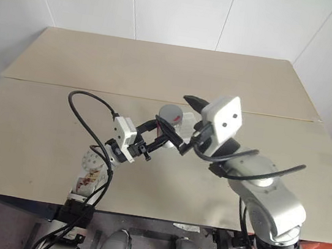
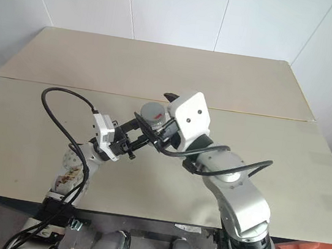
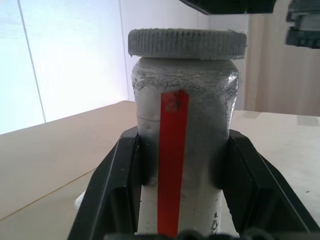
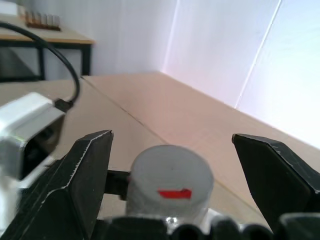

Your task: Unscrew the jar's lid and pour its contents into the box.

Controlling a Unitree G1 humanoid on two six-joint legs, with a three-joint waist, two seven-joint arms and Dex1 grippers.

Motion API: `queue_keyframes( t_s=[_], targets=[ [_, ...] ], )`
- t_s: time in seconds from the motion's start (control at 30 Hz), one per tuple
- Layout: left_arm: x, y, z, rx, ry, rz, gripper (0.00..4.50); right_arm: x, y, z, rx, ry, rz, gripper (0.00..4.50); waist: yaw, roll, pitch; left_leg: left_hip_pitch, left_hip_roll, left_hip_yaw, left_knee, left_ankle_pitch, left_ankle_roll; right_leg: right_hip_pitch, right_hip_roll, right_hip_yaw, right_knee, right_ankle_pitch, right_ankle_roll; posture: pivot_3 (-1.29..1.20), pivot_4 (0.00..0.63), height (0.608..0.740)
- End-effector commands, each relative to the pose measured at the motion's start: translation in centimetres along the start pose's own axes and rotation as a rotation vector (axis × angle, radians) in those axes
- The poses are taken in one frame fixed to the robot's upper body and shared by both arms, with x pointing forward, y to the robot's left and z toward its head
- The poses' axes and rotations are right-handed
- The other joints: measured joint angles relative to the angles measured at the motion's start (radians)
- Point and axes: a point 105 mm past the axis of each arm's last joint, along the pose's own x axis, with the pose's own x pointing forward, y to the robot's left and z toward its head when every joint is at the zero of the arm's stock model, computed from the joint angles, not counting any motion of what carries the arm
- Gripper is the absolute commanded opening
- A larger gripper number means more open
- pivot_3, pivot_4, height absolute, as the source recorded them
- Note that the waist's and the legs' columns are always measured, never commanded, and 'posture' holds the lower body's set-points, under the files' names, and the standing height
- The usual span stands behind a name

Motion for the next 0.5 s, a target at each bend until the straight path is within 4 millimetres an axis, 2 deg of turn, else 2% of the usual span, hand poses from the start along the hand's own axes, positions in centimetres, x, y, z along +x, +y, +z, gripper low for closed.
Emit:
queue_keyframes(
  t_s=[0.03,0.5],
  targets=[
    [0.6,0.1,1.3,0.045,-0.050,-0.005,1.88,0.1,0.3,0.9,-0.022,-0.044,-0.017,4.48,-0.002,0.000,0.000,0.000,0.000,0.000,0.000,0.000,0.000,0.000,0.000,0.000,0.000,0.000,0.000,0.00,0.150,0.740],
    [0.6,-0.3,1.6,0.029,-0.070,0.002,1.88,0.7,-0.4,-0.3,0.022,-0.016,-0.056,4.48,-0.004,0.000,0.000,0.000,0.000,0.000,0.000,0.000,0.000,0.000,0.000,0.000,0.000,0.001,-0.002,0.00,0.150,0.740]
  ],
)
